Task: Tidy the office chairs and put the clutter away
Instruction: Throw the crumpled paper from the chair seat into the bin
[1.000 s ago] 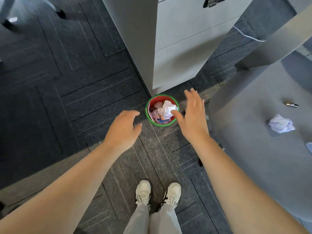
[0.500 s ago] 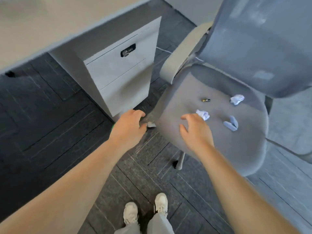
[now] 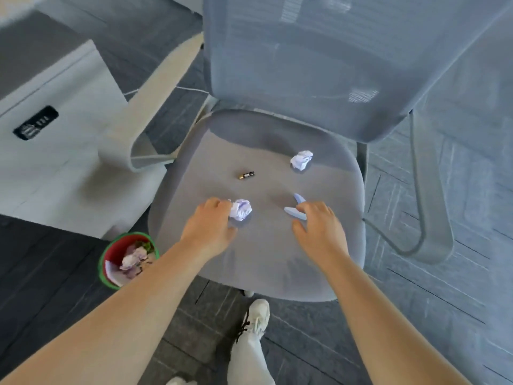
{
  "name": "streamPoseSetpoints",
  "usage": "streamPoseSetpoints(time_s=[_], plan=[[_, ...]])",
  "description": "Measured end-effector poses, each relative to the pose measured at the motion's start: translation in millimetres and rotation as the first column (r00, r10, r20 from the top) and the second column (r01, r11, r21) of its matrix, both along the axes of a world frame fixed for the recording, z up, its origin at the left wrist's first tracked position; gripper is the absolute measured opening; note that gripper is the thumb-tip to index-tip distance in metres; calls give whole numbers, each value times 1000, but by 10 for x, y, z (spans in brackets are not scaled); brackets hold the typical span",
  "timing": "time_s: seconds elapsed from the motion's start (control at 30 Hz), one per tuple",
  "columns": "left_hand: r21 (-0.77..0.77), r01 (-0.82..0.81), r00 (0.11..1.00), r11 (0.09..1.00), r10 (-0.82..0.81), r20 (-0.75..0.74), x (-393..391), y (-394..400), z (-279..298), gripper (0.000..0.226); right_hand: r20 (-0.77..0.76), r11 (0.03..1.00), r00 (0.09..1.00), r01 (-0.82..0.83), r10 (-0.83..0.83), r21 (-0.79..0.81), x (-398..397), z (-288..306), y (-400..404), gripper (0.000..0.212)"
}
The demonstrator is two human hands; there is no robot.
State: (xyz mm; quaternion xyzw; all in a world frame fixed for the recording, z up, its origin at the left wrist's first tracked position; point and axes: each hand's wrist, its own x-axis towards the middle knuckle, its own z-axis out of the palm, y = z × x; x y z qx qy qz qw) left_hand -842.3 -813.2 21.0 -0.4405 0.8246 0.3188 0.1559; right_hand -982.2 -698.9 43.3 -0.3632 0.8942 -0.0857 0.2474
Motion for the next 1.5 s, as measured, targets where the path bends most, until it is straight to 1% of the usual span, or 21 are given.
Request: streamPoseSetpoints(time_s=[0.13,0.27,0.37,0.47,0.53,0.63,0.73,0.9,0.97,1.07,1.13,1.17,1.27,1.37,1.5], plan=[[29,-74,997,997,73,19,-374,-75,-500,52,38,999,999,-19,18,28,-341,-386,-157,29],[47,-75,993,996,70,92,-538,-144,-867,61,65,998,997,-32,29,45,-570,-645,-288,31],[54,-57,992,997,50,115,-609,-264,-1024,51,76,998,997,-5,0,59,-731,-737,-409,32],[45,-5,994,999,0,108,-772,-413,-1040,36,56,997,998,37,-41,72,-887,-779,-569,33],[22,9,999,1000,-10,46,-919,-543,-990,32,46,995,997,66,-69,80,-978,-803,-701,38],[-21,46,997,999,-47,-55,-1176,-818,-897,36,18,993,995,94,-95,77,-1115,-863,-918,44],[-66,119,986,991,-125,-108,-1424,-1109,-878,37,-11,992,994,113,-113,63,-1238,-973,-1094,52],[-100,206,974,973,-214,-74,-1623,-1422,-953,37,-18,985,994,108,-107,137,-1340,-1236,-1312,60],[-106,237,968,966,-244,-58,-1628,-1504,-992,39,-3,982,994,110,-111,153,-1344,-1332,-1369,57],[-101,262,963,960,-267,-45,-1613,-1593,-1003,40,18,978,985,165,-169,130,-1311,-1390,-1417,38],[-102,263,962,959,-269,-49,-1597,-1630,-956,41,3,976,983,182,-184,116,-1284,-1337,-1435,29],[-103,258,963,961,-265,-55,-1591,-1646,-909,41,-2,978,983,181,-181,106,-1278,-1280,-1448,28],[-105,227,968,968,-236,-83,-1569,-1679,-651,42,-11,990,992,126,-126,60,-1273,-987,-1526,35],[-136,187,973,973,-203,-112,-1508,-1713,-271,41,-38,998,998,58,-57,12,-1287,-565,-1642,44],[-203,129,974,971,-162,-156,-1354,-1795,293,38,-96,997,995,-27,20,-71,-1265,-37,-1808,42]])
